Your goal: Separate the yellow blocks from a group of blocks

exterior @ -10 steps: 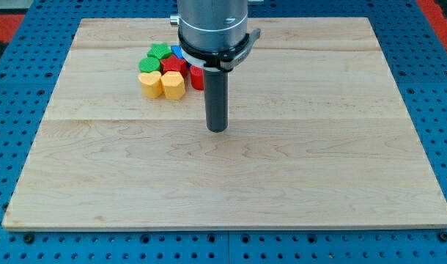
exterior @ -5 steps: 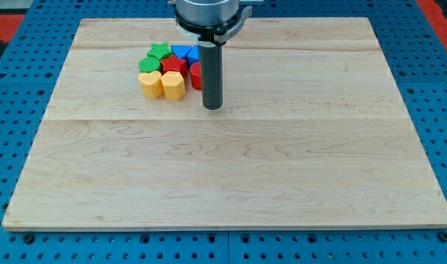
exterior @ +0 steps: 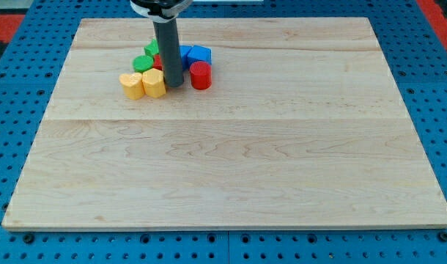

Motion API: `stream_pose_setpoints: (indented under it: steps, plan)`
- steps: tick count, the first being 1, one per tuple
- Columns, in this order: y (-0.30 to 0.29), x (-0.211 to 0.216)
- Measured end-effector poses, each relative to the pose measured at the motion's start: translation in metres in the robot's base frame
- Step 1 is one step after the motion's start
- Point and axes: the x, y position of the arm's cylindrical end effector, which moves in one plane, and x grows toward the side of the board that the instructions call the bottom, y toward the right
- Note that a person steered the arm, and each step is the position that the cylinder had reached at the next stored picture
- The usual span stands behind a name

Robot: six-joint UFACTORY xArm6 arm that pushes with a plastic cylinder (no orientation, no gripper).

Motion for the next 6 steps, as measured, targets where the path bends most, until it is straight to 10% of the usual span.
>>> stream_pose_setpoints:
  steps: [6]
  plan:
    - [-0.095, 0.028]
